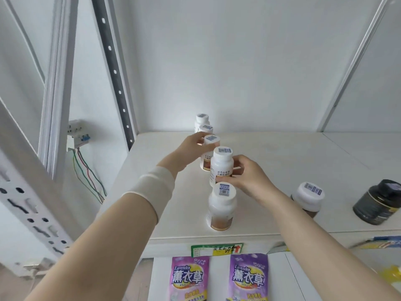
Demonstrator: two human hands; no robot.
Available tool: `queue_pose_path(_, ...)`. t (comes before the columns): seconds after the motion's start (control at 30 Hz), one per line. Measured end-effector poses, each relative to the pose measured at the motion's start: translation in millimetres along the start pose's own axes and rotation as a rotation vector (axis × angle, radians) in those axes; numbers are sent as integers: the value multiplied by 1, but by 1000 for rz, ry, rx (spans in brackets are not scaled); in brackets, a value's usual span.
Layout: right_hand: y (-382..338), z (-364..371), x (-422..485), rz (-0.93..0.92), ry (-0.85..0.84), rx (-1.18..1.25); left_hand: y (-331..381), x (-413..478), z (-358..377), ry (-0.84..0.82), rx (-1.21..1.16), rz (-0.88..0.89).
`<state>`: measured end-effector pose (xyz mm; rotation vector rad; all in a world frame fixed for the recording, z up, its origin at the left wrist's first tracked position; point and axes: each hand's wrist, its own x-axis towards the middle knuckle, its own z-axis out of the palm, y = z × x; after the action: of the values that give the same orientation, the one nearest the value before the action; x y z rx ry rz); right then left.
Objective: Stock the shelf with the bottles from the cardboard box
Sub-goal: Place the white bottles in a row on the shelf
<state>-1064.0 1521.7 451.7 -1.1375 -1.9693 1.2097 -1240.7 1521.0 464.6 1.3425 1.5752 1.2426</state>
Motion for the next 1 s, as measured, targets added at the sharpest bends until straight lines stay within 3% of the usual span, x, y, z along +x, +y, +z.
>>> queue_pose_path(1.0,14,14,9,1,-35,11,-10,8,5,-38,-44,40)
